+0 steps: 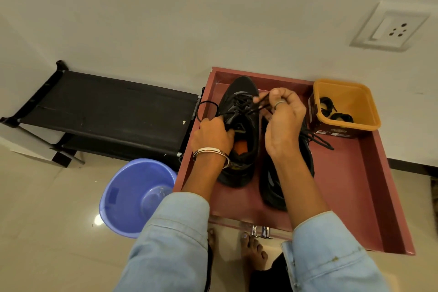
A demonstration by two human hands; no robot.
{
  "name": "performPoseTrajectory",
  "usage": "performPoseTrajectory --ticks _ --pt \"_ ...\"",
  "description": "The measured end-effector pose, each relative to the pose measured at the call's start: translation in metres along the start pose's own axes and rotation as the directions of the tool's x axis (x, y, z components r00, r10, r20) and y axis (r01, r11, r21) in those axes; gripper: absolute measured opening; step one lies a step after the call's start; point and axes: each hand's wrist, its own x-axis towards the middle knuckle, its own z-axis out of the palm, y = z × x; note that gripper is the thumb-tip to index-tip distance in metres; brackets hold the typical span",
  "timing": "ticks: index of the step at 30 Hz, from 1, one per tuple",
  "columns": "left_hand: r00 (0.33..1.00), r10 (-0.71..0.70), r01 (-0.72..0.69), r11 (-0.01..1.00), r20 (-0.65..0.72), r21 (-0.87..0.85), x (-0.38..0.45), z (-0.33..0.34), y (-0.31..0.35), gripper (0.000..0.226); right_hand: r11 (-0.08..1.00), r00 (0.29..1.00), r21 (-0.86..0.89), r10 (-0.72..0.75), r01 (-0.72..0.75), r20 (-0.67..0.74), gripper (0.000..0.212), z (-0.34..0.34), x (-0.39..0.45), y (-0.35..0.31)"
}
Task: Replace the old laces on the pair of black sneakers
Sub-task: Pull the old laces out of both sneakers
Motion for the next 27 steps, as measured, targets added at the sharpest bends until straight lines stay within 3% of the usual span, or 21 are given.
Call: performPoseTrajectory --ticks 2,4,5,6,7,8,10,12,13,16,18,19,20,21,22,24,25,27 --pt "1.000 0.001 -0.001 1.000 -0.002 -0.005 0.000 0.000 0.001 0.035 0.993 1.000 -0.117 0.015 -0.014 0.000 0.010 -0.003 0.001 0.002" --pt "1.000 0.004 -0.004 1.000 -0.002 -0.023 0.001 0.001 -0.001 0.037 0.862 0.985 -0.484 -0.088 0.151 0.150 0.011 -0.005 0.002 0.010" --pt "1.000 0.007 -0.007 0.999 -0.001 -0.033 0.002 0.002 -0.001 0.038 0.685 0.951 -0.671 -0.108 0.282 0.289 0.014 -0.006 0.003 0.014" --pt "1.000 0.009 -0.009 0.999 0.001 -0.038 0.002 0.002 -0.002 0.038 0.436 0.912 -0.809 -0.073 0.394 0.404 0.016 -0.006 0.004 0.017" --pt "1.000 0.010 -0.010 0.999 0.003 -0.041 0.003 0.003 -0.002 0.039 0.189 0.885 -0.868 -0.014 0.459 0.465 0.018 -0.007 0.003 0.020" --pt "1.000 0.011 -0.011 0.999 0.002 -0.042 0.002 0.003 -0.003 0.039 0.010 0.876 -0.876 0.023 0.483 0.483 0.021 -0.007 0.002 0.022" --pt "1.000 0.015 -0.015 0.999 0.002 -0.044 0.002 0.004 -0.002 0.039 -0.143 0.864 -0.857 -0.015 0.496 0.503 0.021 -0.007 -0.001 0.023" --pt "1.000 0.019 -0.019 0.999 0.003 -0.044 0.003 0.005 -0.002 0.038 -0.103 0.850 -0.857 -0.117 0.505 0.514 0.016 -0.007 -0.005 0.022" --pt "1.000 0.019 -0.019 0.999 0.003 -0.041 0.004 0.005 -0.002 0.038 -0.006 0.860 -0.871 -0.156 0.492 0.487 0.014 -0.008 -0.005 0.021" --pt "1.000 0.014 -0.013 0.999 0.007 -0.029 0.004 0.004 -0.002 0.038 0.501 0.921 -0.775 -0.160 0.385 0.355 0.016 -0.007 0.000 0.014" --pt "1.000 0.009 -0.009 1.000 0.009 -0.029 0.004 0.004 -0.002 0.036 0.906 0.957 -0.348 -0.164 0.242 0.240 0.021 -0.006 0.002 0.001" --pt "1.000 0.011 -0.011 1.000 0.008 -0.029 0.004 0.003 -0.002 0.036 0.990 0.977 -0.054 -0.122 0.133 0.172 0.021 -0.006 0.003 -0.007" --pt "1.000 0.016 -0.016 1.000 0.005 -0.025 0.004 0.003 -0.001 0.036 0.982 0.988 0.183 -0.071 0.046 0.137 0.020 -0.008 0.005 -0.013" --pt "1.000 0.021 -0.020 1.000 0.003 -0.020 0.004 0.003 -0.001 0.035 0.954 0.993 0.299 -0.044 0.008 0.113 0.019 -0.009 0.006 -0.016" --pt "1.000 0.023 -0.023 1.000 0.003 -0.017 0.003 0.003 -0.001 0.035 0.955 0.995 0.294 -0.048 0.020 0.090 0.016 -0.010 0.006 -0.018" --pt "1.000 0.021 -0.021 1.000 0.004 -0.021 0.003 0.003 -0.001 0.036 0.987 0.981 -0.013 -0.160 0.163 0.108 0.005 -0.011 0.007 -0.015" --pt "1.000 0.020 -0.020 1.000 0.003 -0.022 0.003 0.002 -0.001 0.036 0.929 0.957 -0.253 -0.228 0.268 0.178 0.007 -0.011 0.007 -0.011" --pt "1.000 0.019 -0.019 1.000 -0.004 -0.018 0.003 0.002 -0.001 0.036 0.613 0.899 -0.666 -0.201 0.425 0.389 0.016 -0.013 0.008 0.003"
